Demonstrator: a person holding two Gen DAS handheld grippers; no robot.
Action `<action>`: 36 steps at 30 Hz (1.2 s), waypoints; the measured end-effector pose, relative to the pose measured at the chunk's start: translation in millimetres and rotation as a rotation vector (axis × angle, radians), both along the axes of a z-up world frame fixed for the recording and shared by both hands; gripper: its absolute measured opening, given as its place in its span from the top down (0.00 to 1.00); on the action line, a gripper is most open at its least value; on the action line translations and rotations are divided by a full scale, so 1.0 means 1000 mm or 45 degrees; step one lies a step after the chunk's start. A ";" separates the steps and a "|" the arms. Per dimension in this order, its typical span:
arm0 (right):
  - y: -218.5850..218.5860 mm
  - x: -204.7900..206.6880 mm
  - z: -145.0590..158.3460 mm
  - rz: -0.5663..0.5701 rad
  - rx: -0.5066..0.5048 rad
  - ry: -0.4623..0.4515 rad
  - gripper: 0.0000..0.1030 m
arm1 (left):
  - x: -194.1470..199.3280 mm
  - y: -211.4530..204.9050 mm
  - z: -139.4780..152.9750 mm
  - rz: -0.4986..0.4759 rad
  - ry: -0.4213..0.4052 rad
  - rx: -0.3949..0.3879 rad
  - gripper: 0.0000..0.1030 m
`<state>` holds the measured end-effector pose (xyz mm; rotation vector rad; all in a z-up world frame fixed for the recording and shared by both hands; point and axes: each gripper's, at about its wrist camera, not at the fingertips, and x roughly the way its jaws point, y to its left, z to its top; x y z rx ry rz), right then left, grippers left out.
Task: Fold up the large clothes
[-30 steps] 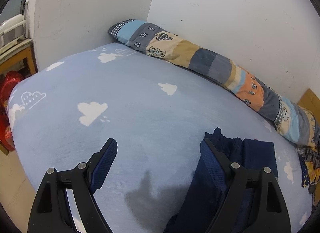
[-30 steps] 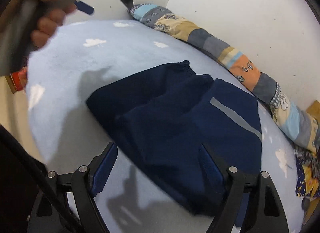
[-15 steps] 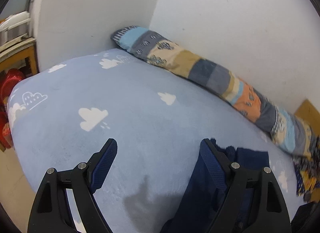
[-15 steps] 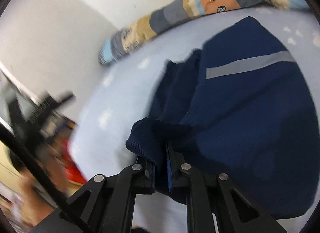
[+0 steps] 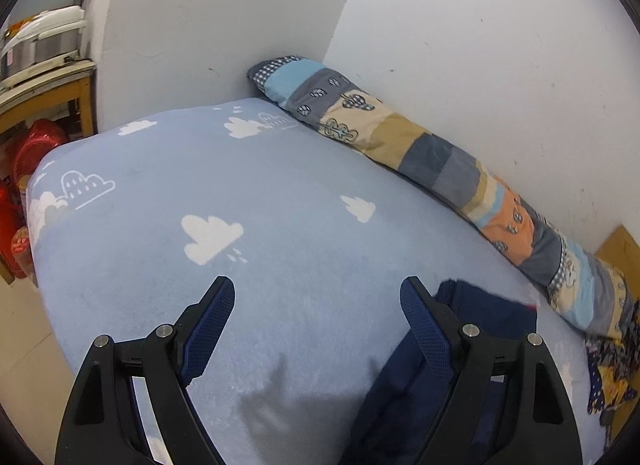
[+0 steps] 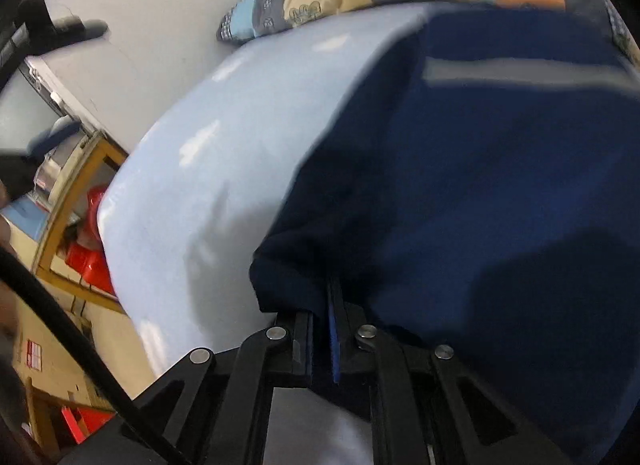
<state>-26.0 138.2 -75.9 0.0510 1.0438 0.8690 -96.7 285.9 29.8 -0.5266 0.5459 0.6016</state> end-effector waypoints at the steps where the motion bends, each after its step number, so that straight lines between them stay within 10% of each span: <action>1: -0.002 -0.003 0.005 -0.002 0.012 -0.020 0.94 | 0.002 -0.001 0.000 -0.008 0.008 0.008 0.18; 5: -0.010 -0.004 0.036 0.130 0.080 -0.007 0.59 | 0.006 -0.007 -0.001 -0.039 0.016 0.010 0.18; 10: -0.079 0.007 0.098 0.060 0.222 -0.150 0.51 | 0.019 -0.023 -0.006 -0.143 0.060 0.024 0.18; 16: -0.128 0.024 0.107 0.027 0.000 -0.303 0.63 | 0.055 -0.073 -0.031 -0.486 0.210 0.002 0.18; 23: -0.137 0.003 0.003 0.140 -0.322 -0.304 0.92 | 0.077 -0.126 -0.071 -0.748 0.386 0.061 0.18; 28: -0.162 0.017 -0.010 0.145 -0.304 -0.156 0.96 | 0.090 -0.141 -0.108 -0.829 0.569 0.099 0.18; 36: -0.184 0.043 0.021 0.078 -0.141 0.039 0.90 | 0.096 -0.136 -0.103 -0.816 0.516 0.073 0.18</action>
